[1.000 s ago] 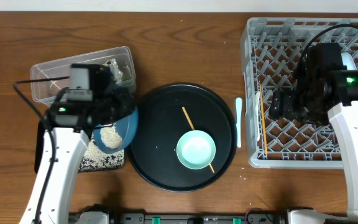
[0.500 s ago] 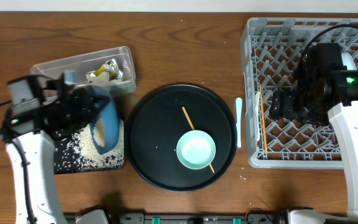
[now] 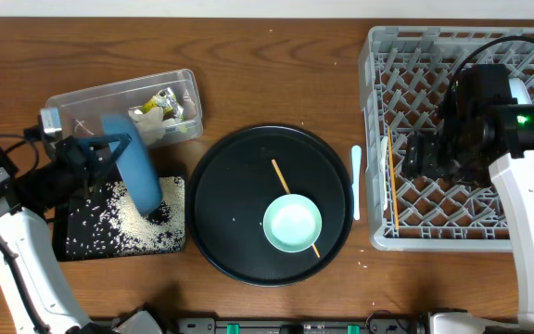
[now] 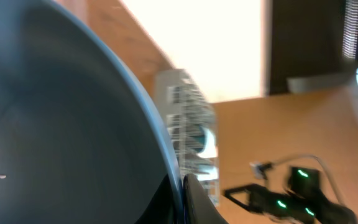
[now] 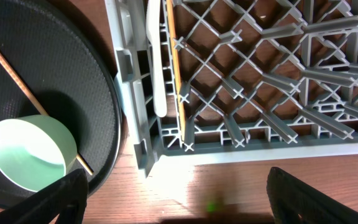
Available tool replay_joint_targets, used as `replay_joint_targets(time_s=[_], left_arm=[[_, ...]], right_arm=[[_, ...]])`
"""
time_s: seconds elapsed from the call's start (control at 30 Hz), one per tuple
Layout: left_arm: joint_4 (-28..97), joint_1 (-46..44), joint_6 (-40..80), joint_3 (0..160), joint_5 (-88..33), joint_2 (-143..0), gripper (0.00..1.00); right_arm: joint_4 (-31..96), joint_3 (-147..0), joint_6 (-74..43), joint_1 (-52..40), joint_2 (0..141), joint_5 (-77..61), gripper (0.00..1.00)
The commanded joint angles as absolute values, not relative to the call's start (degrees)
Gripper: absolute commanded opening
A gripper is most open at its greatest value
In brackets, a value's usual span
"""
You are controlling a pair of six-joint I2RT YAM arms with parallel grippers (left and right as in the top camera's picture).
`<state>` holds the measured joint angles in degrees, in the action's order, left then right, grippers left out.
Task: Sort waste into correct bins and load items into the dishwasher rack
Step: 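Hold the teal bowl inverted over the small tray and shake out rice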
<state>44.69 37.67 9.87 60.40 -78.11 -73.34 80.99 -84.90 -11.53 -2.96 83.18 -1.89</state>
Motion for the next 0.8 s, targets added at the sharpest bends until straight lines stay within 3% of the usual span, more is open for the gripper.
replay_joint_targets(time_s=[0.0,0.77], left_arm=[[44.8,38.9,5.6,60.2,-90.1,-72.7,0.06],[46.3,39.5,6.2,60.2,-85.6,-72.8,0.06]], right_arm=[[81.1,-84.9,-11.5,-2.6,82.5,-1.5,0.87],[81.1,-85.0,-11.5,-2.6,82.5,-1.5,0.88]])
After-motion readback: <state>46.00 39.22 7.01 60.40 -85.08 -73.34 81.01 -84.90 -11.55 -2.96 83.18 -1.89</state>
